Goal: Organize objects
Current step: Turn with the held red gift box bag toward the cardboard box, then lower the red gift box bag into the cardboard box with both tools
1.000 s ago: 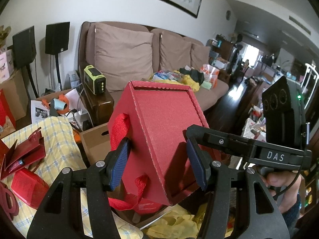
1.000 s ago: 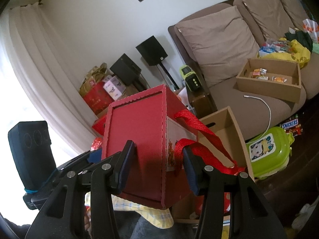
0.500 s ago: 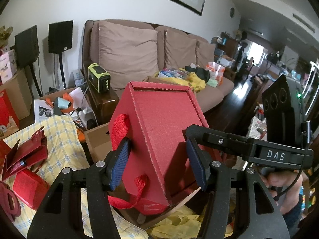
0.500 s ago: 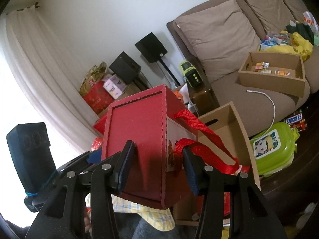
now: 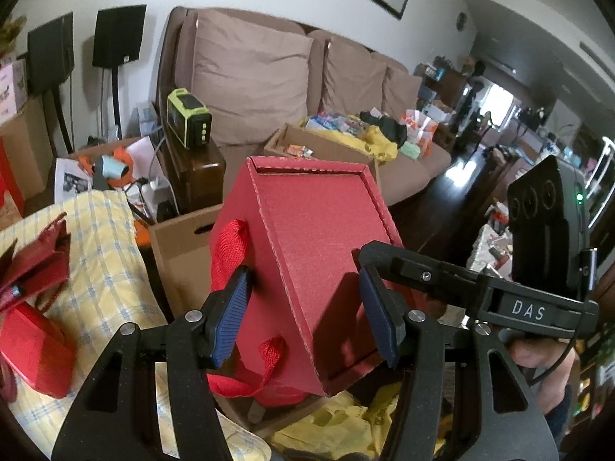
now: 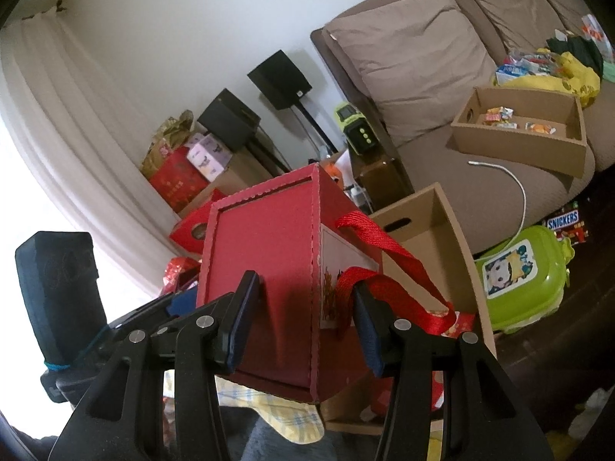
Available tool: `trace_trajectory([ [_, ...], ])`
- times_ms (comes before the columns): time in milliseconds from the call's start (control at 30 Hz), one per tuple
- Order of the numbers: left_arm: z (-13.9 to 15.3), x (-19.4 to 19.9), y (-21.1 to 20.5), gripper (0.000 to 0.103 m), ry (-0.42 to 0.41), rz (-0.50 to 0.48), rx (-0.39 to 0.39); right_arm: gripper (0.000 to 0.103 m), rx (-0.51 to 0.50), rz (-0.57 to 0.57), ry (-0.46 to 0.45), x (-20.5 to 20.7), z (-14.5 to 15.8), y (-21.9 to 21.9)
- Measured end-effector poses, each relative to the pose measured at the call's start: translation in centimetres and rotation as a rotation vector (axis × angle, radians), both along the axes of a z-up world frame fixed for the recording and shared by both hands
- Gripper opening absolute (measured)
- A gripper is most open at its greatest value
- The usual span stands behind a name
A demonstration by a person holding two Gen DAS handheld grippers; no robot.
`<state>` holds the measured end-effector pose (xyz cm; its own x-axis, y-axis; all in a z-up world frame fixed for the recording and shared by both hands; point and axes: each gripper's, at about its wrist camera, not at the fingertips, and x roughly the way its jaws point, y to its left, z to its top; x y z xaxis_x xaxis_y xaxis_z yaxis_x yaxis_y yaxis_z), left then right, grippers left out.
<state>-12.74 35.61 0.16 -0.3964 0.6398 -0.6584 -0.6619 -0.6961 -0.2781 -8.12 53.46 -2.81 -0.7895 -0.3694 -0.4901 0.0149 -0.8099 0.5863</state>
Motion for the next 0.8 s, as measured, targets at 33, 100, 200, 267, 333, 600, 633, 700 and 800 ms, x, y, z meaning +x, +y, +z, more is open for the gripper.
trace_trajectory([
  [33,-0.2,0.0,0.1,0.054,0.0,0.001,-0.002,0.05,-0.004,-0.004,-0.005,-0.1,-0.2,0.2],
  [100,-0.6,0.0,0.4,0.054,-0.006,0.003,-0.008,0.05,-0.011,-0.006,-0.012,-0.2,-0.6,0.5],
  [200,-1.6,-0.4,0.6,0.054,-0.031,0.011,-0.015,0.05,-0.019,-0.007,-0.03,-0.4,-1.4,0.8],
  [267,-2.2,-0.7,0.8,0.054,-0.052,0.019,-0.02,0.05,-0.021,-0.008,-0.046,-0.7,-2.0,0.9],
  [333,-3.1,-1.2,1.1,0.054,-0.078,0.029,-0.034,0.05,-0.037,-0.01,-0.069,-1.2,-2.9,1.1],
  [600,-7.5,-2.8,2.0,0.053,-0.189,0.035,-0.069,0.05,-0.072,-0.027,-0.163,-2.5,-6.9,2.2],
  [633,-8.2,-3.1,2.0,0.053,-0.216,0.034,-0.065,0.05,-0.068,-0.029,-0.179,-2.7,-7.3,2.2],
  [700,-9.5,-3.6,1.8,0.053,-0.25,0.039,-0.068,0.049,-0.071,-0.028,-0.211,-3.0,-8.4,2.3],
  [800,-10.9,-3.8,1.6,0.053,-0.275,0.049,-0.091,0.049,-0.088,-0.029,-0.266,-3.3,-10.0,2.1],
])
